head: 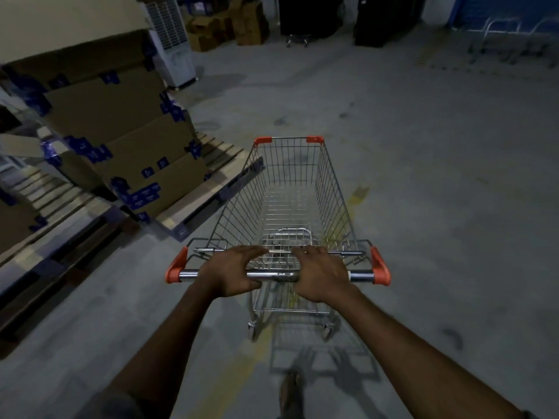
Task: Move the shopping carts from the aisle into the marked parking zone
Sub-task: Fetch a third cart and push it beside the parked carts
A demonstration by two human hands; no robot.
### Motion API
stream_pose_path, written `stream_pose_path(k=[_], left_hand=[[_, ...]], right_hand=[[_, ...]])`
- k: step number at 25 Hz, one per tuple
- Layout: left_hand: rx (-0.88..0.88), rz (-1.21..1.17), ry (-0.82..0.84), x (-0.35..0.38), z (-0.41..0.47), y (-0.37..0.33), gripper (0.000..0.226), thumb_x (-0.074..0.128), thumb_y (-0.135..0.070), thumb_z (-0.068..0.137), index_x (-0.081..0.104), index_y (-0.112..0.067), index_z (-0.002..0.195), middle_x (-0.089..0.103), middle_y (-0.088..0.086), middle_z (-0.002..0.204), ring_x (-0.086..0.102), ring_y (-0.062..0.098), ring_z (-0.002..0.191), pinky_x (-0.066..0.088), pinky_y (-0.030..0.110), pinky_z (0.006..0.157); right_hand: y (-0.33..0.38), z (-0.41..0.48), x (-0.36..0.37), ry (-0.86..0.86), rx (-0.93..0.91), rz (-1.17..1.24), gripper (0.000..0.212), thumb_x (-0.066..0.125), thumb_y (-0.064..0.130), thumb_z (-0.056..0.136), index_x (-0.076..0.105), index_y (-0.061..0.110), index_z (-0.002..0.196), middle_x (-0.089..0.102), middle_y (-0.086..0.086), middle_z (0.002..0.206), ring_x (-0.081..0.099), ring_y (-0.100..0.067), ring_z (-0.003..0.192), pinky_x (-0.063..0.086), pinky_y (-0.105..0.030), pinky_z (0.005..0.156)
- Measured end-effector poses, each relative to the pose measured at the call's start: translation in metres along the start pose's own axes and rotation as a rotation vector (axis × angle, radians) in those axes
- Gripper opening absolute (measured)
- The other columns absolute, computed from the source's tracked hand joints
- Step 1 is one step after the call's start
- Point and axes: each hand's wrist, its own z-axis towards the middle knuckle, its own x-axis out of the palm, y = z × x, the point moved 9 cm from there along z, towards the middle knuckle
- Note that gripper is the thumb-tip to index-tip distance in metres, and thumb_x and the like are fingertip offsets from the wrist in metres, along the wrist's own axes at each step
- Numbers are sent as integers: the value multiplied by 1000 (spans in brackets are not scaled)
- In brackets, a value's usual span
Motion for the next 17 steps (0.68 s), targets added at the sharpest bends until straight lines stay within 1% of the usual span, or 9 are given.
stream_pose_path(k=[2,4,8,11,17], left_hand=[[46,-9,7,-6,26,6,85,65,-65,73,39,-42,151,48,-13,152,48,13,136,44,36,108],[84,-1,6,-13,53,8,86,66,-65,72,40,-41,151,48,-13,152,48,12,136,43,34,107],[150,-19,29,-24,114,4,89,67,-66,71,38,-41,151,45,-12,155,46,14,138,42,35,109],[199,-24,37,-31,161,-2,89,70,-62,72,37,-40,151,44,-11,156,45,15,139,41,36,110],[301,-16,64,-39,251,-12,89,70,-62,72,37,-40,152,43,-10,157,43,16,141,40,39,113]], right_hand=[[-11,18,-5,56,-2,-4,88,63,45,81,25,27,159,38,-7,159,36,-33,142,39,-44,110],[-28,35,-14,81,11,-12,89,62,48,81,24,32,160,37,-6,161,36,-33,143,40,-45,112],[-65,65,-33,3,149,12,80,57,48,79,32,39,154,47,-5,154,43,-31,138,44,-43,109],[-87,86,-49,-28,221,28,80,57,47,77,35,35,154,52,-5,148,48,-29,134,47,-42,105],[-133,128,-76,-114,310,12,78,55,49,74,43,33,149,61,-3,136,55,-27,125,50,-39,97]])
